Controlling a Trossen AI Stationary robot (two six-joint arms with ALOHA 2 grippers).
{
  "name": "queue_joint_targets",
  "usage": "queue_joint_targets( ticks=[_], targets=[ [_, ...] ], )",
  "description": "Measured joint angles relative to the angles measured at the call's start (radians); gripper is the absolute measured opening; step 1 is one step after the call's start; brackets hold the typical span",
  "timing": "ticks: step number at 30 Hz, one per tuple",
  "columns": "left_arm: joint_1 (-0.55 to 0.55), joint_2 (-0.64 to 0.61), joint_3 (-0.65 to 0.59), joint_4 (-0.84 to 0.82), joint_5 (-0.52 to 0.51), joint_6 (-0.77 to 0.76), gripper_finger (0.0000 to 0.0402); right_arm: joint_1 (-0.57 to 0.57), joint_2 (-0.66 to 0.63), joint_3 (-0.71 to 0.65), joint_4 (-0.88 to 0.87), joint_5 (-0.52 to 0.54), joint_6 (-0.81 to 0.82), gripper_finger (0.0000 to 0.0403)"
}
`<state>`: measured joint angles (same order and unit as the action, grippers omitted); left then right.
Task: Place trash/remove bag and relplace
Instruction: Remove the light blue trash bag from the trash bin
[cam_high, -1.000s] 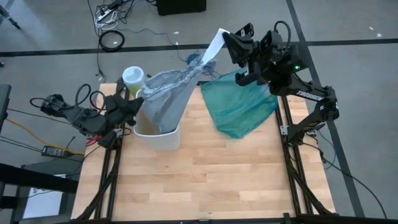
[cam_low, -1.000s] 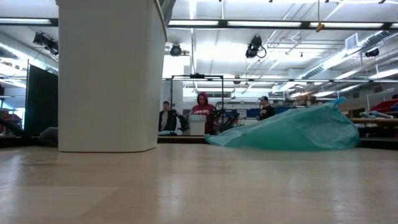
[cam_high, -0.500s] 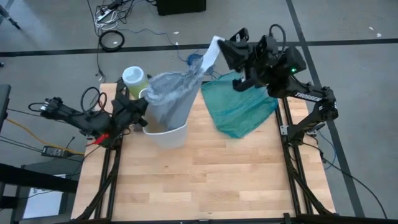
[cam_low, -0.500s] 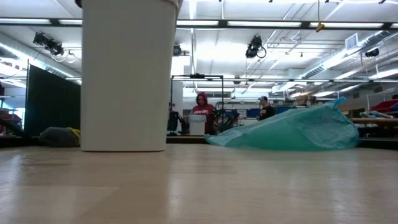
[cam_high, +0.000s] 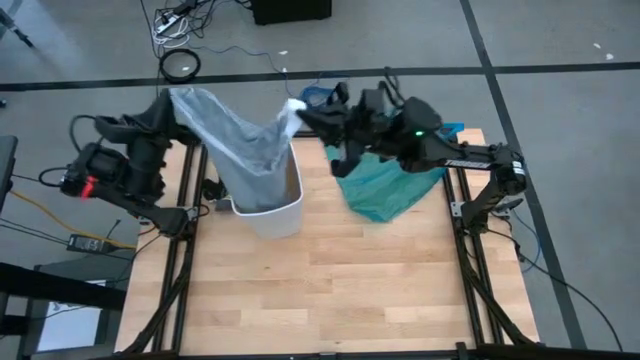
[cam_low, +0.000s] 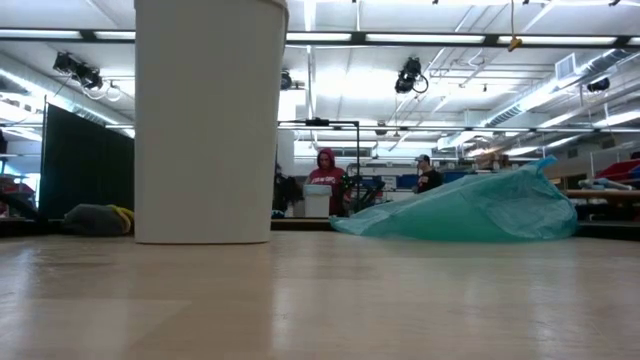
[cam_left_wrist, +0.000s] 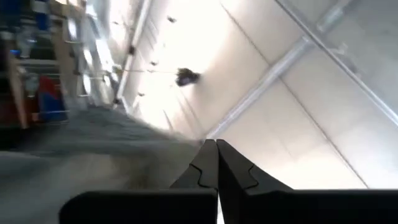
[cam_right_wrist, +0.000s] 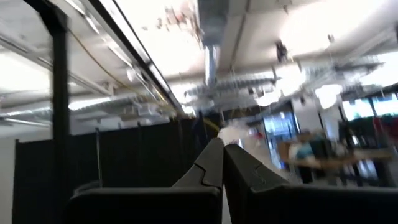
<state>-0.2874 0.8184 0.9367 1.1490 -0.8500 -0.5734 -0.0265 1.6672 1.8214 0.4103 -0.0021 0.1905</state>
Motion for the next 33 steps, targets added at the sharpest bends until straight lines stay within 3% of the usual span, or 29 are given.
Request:
queue_joint_targets(
  ticks=[7, 17, 25, 28, 33],
  targets=[
    [-0.001, -0.02, 0.128, -0.338, 0.074, 0.004, 0.0002, -0.015, 0.055, -0.001, -0.038, 0.011, 0.079, 0.0],
    [-0.002, -0.15, 0.162, -0.433, 0.21, 0.121, 0.0002, -0.03, 0.028, 0.0, 0.018, 0.017, 0.062, 0.0],
    [-0.002, -0.259, 0.162, -0.939, 0.182, -0.008, 0.0002, -0.031, -0.009, 0.0, 0.086, -0.001, 0.035, 0.0],
    [-0.003, -0.266, 0.159, -1.123, 0.141, -0.018, 0.0002, -0.047, -0.019, 0.0, 0.189, -0.019, 0.038, 0.0],
    [-0.002, -0.218, 0.118, -1.215, 0.126, -0.107, 0.0002, -0.087, -0.028, 0.054, 0.397, -0.11, 0.085, 0.0]
  ],
)
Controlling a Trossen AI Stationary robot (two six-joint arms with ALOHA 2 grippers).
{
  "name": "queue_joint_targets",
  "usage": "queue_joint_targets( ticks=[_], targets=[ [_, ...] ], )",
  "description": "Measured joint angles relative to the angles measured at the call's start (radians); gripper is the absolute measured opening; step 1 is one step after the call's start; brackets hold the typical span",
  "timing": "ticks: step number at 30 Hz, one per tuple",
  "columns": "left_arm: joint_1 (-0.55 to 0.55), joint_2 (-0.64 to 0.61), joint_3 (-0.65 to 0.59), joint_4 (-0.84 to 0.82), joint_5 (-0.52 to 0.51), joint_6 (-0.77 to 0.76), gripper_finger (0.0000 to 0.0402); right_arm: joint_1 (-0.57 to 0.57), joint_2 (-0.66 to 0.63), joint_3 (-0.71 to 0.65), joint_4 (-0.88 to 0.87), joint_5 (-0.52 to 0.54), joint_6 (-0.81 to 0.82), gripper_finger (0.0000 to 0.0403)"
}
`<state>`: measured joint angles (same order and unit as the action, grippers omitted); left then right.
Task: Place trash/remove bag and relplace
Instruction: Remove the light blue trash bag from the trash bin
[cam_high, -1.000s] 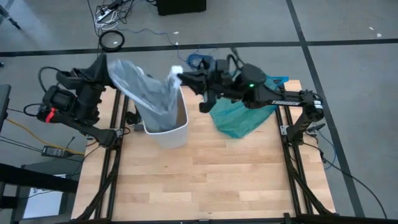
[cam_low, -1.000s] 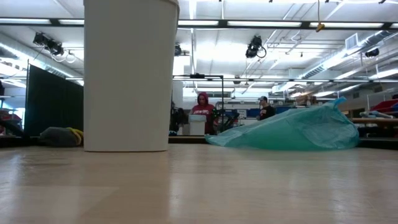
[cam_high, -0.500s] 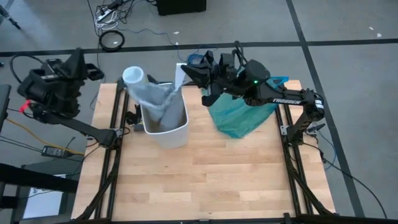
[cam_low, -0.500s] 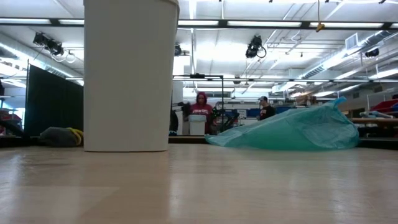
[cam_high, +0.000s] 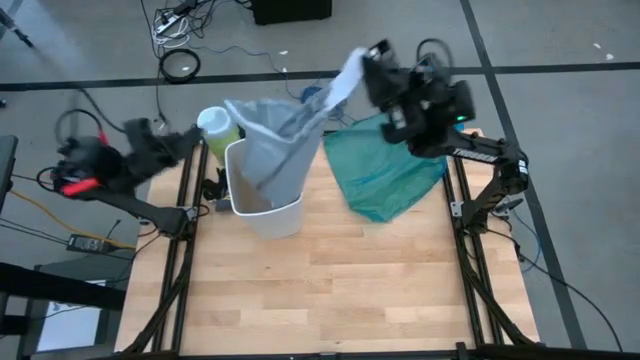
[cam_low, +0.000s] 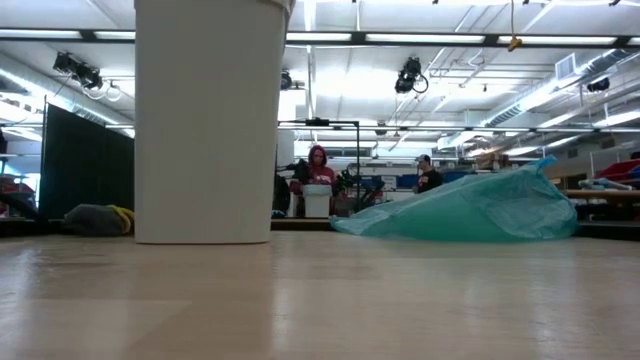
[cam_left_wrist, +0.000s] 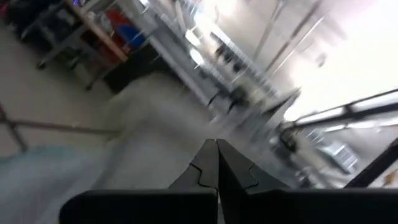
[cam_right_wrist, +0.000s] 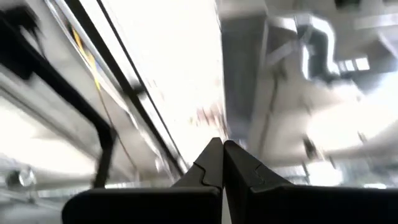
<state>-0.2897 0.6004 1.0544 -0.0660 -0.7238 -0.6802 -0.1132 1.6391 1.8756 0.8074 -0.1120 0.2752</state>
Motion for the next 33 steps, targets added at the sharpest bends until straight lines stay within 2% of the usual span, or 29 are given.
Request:
queue_joint_targets(
  ticks=[4, 7, 12, 16, 20, 25, 28, 33],
  targets=[
    [0.0, 0.057, -0.04, 0.047, -0.035, -0.005, 0.0002, -0.009, -0.001, 0.063, -0.059, -0.049, -0.001, 0.0],
    [0.0, 0.072, -0.057, 0.144, -0.077, 0.021, 0.0002, 0.0, 0.003, 0.087, -0.118, -0.075, -0.015, 0.0],
    [0.0, 0.077, -0.103, 0.291, -0.117, 0.065, 0.0002, 0.038, 0.003, 0.089, -0.096, -0.095, -0.028, 0.0],
    [0.0, 0.082, -0.125, 0.309, -0.116, 0.006, 0.0002, 0.062, -0.007, 0.089, -0.085, -0.105, -0.037, 0.0],
    [0.0, 0.095, -0.143, 0.311, -0.116, -0.071, 0.0002, 0.108, -0.022, 0.09, -0.089, -0.192, -0.038, 0.0],
    [0.001, 0.109, -0.165, 0.345, -0.109, -0.08, 0.0002, 0.195, -0.024, 0.09, -0.166, -0.273, -0.036, 0.0],
    [0.002, 0.113, -0.171, 0.415, -0.109, -0.069, 0.0002, 0.25, -0.024, 0.09, -0.299, -0.267, -0.041, 0.0],
    [0.002, 0.114, -0.171, 0.485, -0.113, -0.034, 0.0002, 0.328, -0.023, 0.089, -0.499, -0.153, -0.068, 0.0]
  ],
)
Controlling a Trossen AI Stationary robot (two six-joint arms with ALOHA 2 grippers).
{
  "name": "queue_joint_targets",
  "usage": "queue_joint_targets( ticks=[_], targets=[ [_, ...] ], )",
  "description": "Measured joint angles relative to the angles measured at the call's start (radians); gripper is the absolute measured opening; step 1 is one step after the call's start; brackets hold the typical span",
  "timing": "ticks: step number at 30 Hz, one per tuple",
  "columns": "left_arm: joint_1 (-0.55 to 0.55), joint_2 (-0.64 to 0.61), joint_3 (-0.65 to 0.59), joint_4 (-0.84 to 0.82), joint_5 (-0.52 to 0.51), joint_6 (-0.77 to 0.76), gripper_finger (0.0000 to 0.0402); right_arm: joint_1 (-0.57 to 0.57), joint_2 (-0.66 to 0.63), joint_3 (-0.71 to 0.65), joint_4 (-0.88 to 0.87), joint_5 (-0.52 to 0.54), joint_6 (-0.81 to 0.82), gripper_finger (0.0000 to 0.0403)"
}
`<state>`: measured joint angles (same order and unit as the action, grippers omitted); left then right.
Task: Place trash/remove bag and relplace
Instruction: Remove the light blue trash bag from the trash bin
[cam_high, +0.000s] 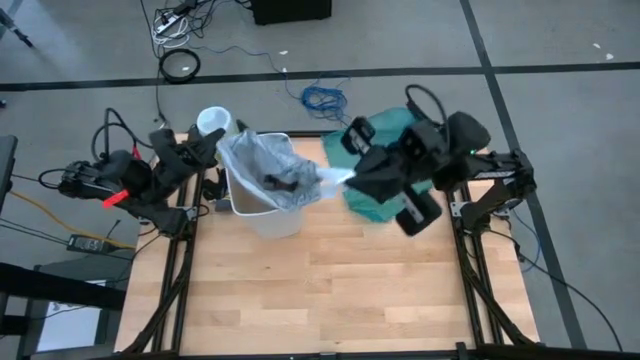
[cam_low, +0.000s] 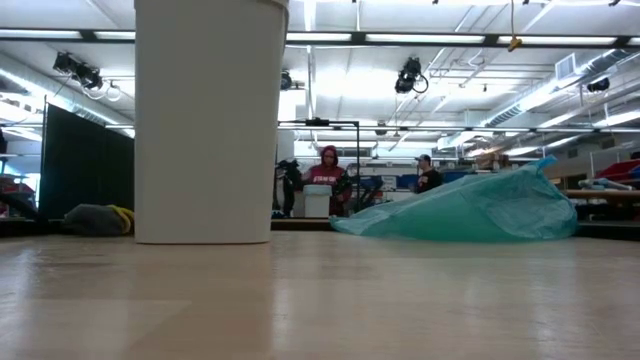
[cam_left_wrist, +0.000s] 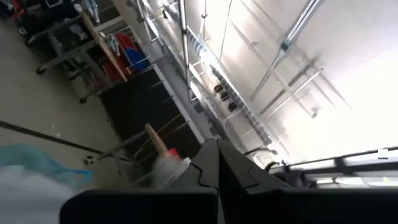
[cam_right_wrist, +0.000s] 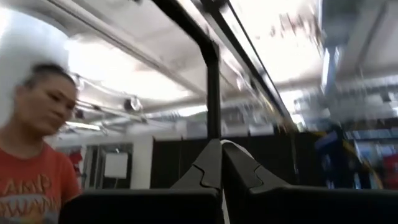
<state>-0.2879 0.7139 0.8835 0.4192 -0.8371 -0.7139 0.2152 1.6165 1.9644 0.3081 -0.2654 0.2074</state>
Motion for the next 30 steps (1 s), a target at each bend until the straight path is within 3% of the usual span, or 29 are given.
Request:
queue_joint_targets(
  ticks=[5, 13, 16, 22, 27, 30],
  targets=[
    [0.0, -0.002, 0.0, 0.012, 0.09, -0.08, 0.0002, 0.073, 0.0, 0.0, -0.131, 0.092, -0.009, 0.0],
    [0.0, -0.016, -0.001, 0.056, 0.508, -0.111, 0.0002, 0.179, -0.001, -0.01, -0.393, 0.335, -0.045, 0.0],
    [-0.001, -0.042, 0.001, 0.14, 0.595, -0.041, 0.0002, 0.221, 0.0, -0.038, -0.445, 0.469, -0.045, 0.0],
    [-0.015, -0.134, 0.028, 0.0, 0.549, -0.001, 0.0002, 0.307, -0.001, -0.072, -0.576, 0.726, 0.004, 0.0],
    [-0.016, -0.203, 0.057, -0.466, 0.454, -0.089, 0.0002, 0.373, 0.0, -0.074, -0.817, 0.93, 0.141, 0.0],
    [-0.016, -0.214, 0.057, -0.648, 0.44, -0.18, 0.0002, 0.396, 0.0, -0.074, -0.915, 1.014, 0.195, 0.0]
  ],
)
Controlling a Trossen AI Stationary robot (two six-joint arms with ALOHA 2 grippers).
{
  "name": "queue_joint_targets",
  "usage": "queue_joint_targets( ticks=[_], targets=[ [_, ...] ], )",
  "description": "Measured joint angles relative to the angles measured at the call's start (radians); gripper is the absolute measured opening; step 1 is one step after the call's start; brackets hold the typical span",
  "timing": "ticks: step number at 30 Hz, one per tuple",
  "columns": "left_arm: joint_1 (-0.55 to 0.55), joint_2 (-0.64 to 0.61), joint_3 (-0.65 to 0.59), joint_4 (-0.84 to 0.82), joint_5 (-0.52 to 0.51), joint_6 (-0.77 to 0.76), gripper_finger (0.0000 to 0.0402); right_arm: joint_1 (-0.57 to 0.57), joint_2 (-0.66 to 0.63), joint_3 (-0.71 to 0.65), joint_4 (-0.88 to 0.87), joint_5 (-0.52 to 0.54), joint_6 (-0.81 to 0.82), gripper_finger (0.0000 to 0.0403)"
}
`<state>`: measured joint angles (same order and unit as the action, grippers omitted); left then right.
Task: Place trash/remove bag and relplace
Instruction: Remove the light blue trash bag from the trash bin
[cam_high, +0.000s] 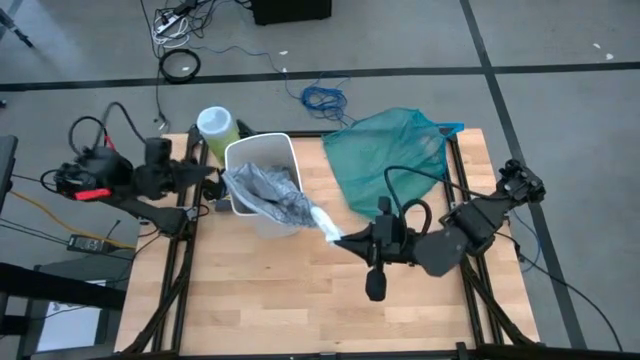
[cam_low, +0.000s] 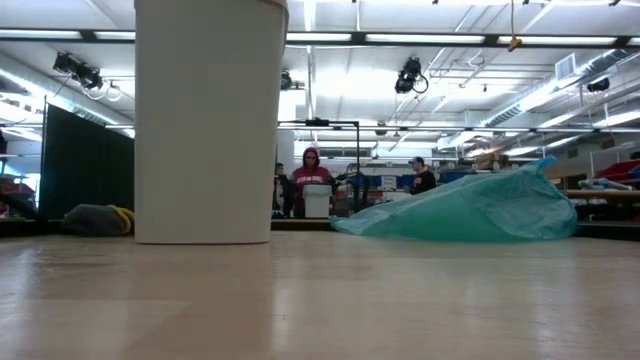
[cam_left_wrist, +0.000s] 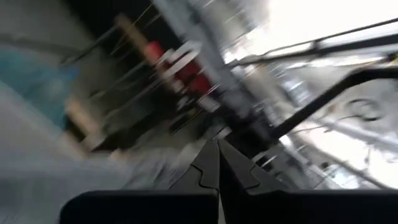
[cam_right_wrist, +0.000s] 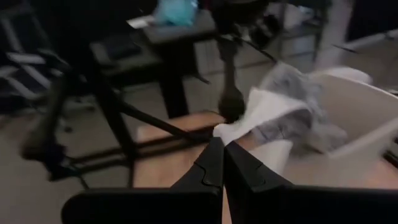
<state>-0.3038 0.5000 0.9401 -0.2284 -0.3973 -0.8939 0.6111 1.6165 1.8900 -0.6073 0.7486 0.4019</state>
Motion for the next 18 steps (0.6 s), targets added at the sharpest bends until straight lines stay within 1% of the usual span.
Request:
queue_joint_targets(
  ticks=[3, 5, 7, 11, 13, 14, 15, 17, 18],
  targets=[
    [0.001, 0.005, 0.0, -0.097, -0.036, -0.061, 0.001, 0.016, 0.0, 0.0, -0.114, 0.02, 0.07, 0.0],
    [0.001, 0.013, 0.0, -0.11, -0.064, -0.068, 0.0015, 0.021, 0.001, -0.001, -0.205, 0.018, 0.154, 0.0],
    [0.001, 0.013, 0.0, -0.104, -0.084, -0.077, 0.0017, 0.026, 0.001, -0.016, -0.26, 0.03, 0.235, 0.0],
    [0.001, 0.008, 0.0, -0.104, -0.091, -0.133, 0.0017, 0.044, 0.002, -0.033, -0.37, 0.111, 0.379, 0.0],
    [0.001, 0.007, 0.0, -0.105, -0.091, -0.132, 0.0017, 0.044, 0.002, -0.035, -0.354, 0.158, 0.45, 0.0],
    [0.001, 0.006, 0.0, -0.105, -0.094, -0.132, 0.0017, 0.042, 0.002, -0.03, -0.308, 0.18, 0.443, 0.0],
    [0.001, 0.006, 0.0, -0.105, -0.108, -0.131, 0.0018, 0.037, 0.002, -0.02, -0.237, 0.195, 0.382, 0.0],
    [0.001, 0.005, 0.0, -0.105, -0.142, -0.108, 0.0018, 0.021, -0.007, 0.009, 0.001, 0.194, 0.155, 0.0],
    [0.001, 0.004, 0.0, -0.105, -0.164, -0.1, 0.0018, 0.011, -0.013, 0.024, 0.152, 0.182, 0.0, 0.0]
  ],
)
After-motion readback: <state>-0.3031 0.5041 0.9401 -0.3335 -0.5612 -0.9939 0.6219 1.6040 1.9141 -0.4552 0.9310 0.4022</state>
